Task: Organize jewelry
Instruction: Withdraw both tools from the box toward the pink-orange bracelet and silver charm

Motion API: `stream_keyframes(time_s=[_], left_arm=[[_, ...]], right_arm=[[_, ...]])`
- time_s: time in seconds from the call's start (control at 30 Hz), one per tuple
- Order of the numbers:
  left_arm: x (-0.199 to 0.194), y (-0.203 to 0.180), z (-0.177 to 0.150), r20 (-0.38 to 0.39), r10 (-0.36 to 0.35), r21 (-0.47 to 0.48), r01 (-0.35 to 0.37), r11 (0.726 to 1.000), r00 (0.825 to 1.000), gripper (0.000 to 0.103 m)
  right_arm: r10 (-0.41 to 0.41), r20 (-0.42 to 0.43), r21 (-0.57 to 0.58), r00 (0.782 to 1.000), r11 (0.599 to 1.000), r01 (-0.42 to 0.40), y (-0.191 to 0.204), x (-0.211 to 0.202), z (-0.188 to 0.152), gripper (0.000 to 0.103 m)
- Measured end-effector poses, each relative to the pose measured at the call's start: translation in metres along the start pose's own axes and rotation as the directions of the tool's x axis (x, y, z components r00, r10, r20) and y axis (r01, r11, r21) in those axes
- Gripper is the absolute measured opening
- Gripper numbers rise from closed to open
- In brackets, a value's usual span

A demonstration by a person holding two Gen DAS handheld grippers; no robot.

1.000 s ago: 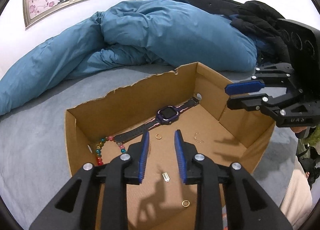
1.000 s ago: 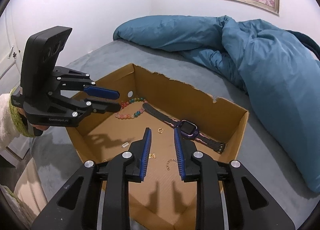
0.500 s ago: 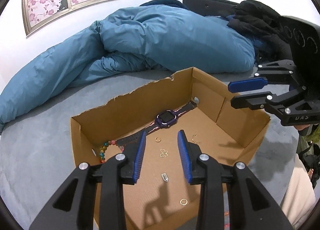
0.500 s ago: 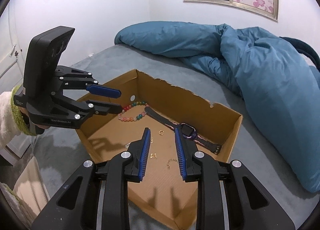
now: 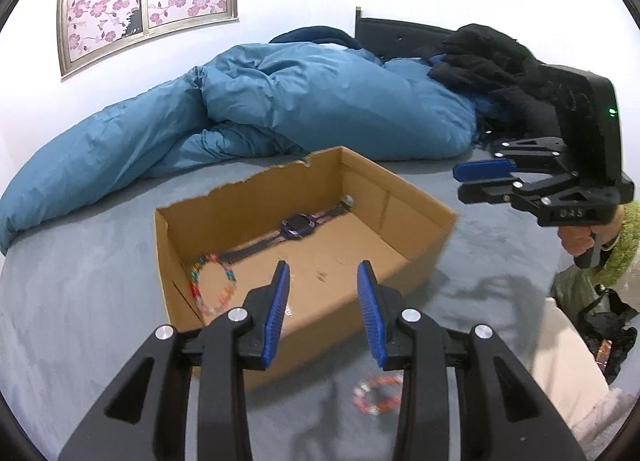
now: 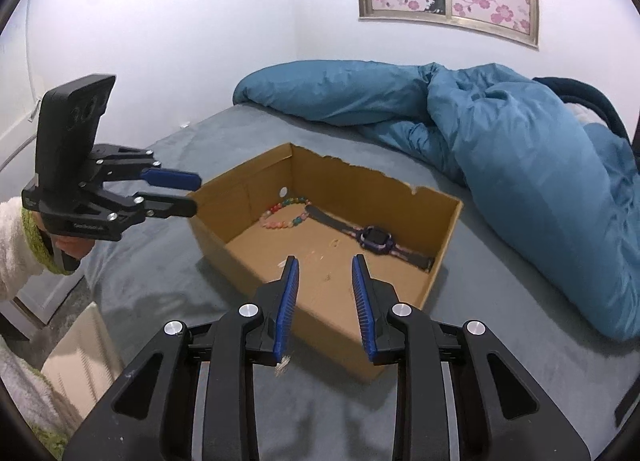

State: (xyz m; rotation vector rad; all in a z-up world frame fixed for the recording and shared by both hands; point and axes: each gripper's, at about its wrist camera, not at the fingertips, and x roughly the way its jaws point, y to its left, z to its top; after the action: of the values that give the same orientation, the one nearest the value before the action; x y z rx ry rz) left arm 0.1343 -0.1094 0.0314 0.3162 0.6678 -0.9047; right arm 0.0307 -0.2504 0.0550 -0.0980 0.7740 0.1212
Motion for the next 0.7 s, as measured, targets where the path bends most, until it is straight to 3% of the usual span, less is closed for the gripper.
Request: stream_keyframes(time_s=[0.3,0.47,0.57,0.7], left_arm=[[-0.014,-0.048,-0.054,-0.072,-0.027,0.013,0.028,1.0,0.997,0.036],[0.001,-0.068,-0.074,-0.153,0.04,0.019,-0.037,0.999,0.987,0.036],[0.011,-0.074,-0.084,-0.19,0.082,0.009,-0.081,0.997,0.978,0.036],[0.024,-0.08,-0.092,-0.24,0.1,0.005,-0.102,0.995,0.966,0.036]], right_arm=[[-0.005,-0.036,0.044,0.999,0.999,0.007,0.021,-0.023,-0.044,0.034],[0.011,-0.061,0.088,0.998,0.996,-0.005,0.027,-0.019,-0.062,0.037],[0.004,-0.077,0.112,0.997,0.994,0.005,0.029,-0.012,-0.07,0.047],[0.006,-0.1,0.118,0.995,0.993,0.006,0.032,-0.002,-0.077,0.049]])
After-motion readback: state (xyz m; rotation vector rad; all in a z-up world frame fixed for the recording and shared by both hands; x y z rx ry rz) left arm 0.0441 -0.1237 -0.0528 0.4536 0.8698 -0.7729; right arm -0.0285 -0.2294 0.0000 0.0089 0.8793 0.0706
